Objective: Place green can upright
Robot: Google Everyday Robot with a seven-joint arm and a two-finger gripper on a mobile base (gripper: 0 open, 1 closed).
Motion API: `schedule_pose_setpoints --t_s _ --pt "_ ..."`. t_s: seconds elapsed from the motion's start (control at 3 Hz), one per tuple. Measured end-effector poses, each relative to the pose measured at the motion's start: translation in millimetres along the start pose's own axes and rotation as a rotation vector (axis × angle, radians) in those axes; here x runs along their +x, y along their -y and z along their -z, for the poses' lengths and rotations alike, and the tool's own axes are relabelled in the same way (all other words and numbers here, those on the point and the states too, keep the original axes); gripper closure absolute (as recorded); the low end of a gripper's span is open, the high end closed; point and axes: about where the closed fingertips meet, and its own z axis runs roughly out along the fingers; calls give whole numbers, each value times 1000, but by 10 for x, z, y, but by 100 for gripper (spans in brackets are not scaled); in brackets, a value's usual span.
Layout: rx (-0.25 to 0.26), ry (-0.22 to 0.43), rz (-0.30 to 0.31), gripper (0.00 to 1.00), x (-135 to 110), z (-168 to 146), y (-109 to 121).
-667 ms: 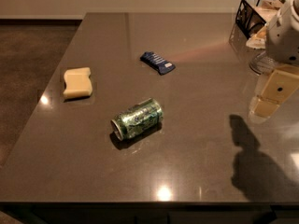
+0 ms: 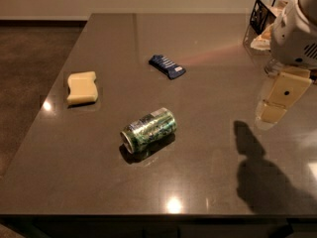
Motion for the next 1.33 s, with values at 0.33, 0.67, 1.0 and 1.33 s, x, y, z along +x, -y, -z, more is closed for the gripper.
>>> schedule_pose_setpoints --t_s 0.33,0.67,1.0,1.33 --pt "-26 11 77 0 -244 -114 19" --pt "-70 27 172 0 -547 -297 30" --pt "-99 50 294 0 -912 -455 -68" --pt "-128 70 419 0 -1284 -628 -251"
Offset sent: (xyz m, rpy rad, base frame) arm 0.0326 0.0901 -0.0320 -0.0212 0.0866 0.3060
